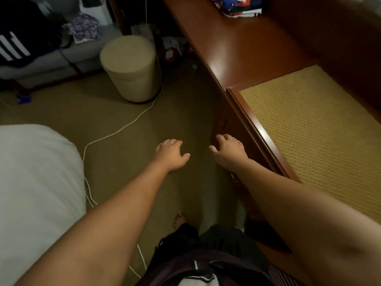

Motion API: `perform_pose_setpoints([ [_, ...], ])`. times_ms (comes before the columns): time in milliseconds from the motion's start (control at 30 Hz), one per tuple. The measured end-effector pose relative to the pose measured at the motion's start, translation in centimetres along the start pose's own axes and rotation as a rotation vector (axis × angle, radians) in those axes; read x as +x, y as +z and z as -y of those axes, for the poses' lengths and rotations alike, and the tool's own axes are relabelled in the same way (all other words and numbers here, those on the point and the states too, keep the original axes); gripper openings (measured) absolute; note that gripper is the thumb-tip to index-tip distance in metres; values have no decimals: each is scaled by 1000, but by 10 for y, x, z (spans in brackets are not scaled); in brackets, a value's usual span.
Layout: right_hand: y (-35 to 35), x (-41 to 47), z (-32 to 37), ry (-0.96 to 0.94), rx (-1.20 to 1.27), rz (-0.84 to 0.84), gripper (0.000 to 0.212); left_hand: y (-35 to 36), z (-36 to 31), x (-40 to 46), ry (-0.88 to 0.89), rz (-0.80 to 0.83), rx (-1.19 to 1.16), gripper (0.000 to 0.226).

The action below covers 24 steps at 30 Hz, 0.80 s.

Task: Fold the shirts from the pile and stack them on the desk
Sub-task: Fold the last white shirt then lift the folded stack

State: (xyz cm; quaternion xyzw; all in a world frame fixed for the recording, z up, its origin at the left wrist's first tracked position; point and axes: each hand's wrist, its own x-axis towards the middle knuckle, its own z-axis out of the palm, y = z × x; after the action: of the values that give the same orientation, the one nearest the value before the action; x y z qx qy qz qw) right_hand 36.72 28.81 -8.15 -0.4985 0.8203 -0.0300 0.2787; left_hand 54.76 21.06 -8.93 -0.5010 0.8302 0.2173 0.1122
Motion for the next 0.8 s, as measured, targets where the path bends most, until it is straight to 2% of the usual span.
perform_pose_setpoints([
  [200, -34, 74, 29, -4, 19, -23, 62, -49, 20, 80, 55, 12, 28, 62],
  [433, -90, 195, 43, -2, 16, -58, 62, -105, 26, 217, 102, 1, 30, 63],
  [800, -177, 370, 48, 87, 44, -28, 61, -192, -17, 410, 185, 38, 23, 64],
])
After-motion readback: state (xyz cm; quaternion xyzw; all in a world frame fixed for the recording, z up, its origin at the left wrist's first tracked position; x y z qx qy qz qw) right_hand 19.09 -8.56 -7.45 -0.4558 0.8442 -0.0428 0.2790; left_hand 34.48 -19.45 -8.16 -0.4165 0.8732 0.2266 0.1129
